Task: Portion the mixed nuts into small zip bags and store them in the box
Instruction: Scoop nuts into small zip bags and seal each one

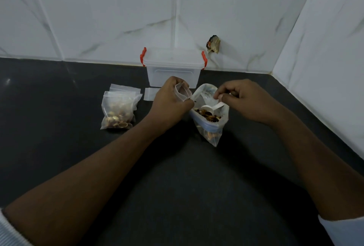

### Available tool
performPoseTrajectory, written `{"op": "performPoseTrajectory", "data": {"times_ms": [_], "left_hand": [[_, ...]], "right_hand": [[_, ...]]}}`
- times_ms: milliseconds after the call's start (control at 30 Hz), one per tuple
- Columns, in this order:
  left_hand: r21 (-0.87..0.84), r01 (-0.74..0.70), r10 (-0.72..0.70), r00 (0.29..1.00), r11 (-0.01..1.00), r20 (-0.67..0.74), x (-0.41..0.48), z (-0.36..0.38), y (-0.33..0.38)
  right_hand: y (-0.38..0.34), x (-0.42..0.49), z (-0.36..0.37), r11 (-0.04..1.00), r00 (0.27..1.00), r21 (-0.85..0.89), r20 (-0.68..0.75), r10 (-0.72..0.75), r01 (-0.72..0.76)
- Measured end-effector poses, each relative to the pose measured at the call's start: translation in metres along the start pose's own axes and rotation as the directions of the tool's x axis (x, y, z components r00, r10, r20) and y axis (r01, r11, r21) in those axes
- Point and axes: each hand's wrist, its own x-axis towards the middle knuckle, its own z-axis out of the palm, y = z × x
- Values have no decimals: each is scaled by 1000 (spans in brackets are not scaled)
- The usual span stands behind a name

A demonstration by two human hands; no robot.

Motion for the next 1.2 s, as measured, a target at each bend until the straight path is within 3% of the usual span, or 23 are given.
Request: {"op": "performPoseTrajectory", "data": {"times_ms": [67,167,333,467,667,767,933,1033,1133,1200], "left_hand": [[2,-4,4,1000,1000,7,0,0,0],[18,-3,2,999,1000,38,0,0,-2],[47,24,-30,990,999,139,2,-7,-1],[85,30,-49,970,996,237,1,-9,1],[156,-47,13,978,987,210,-1,-7,2],[132,-59,31,978,989,206,-2,-7,1],[83,-55,42,989,995,145,-2,-7,2],[78,-45,34,991,996,130,0,-8,1],[97,-2,-12,990,995,139,2,-9,1],[110,14,-28,991,994,128,3,-9,1]], "right_hand": [[-1,1,4,983,998,174,-19,66,-62],[3,1,10,877,973,435,-8,230,-204],[19,8,10,693,898,620,43,437,-368],[22,7,3,592,897,721,95,432,-361],[3,5,6,476,965,864,40,258,-163],[-11,2,12,542,984,835,-7,181,-93],[-18,-4,15,835,999,549,10,-43,31],[-19,-5,14,887,995,452,-1,-102,91],[-17,-3,10,871,988,472,-130,-81,134],[-8,-3,6,919,974,362,-212,-83,158]]}}
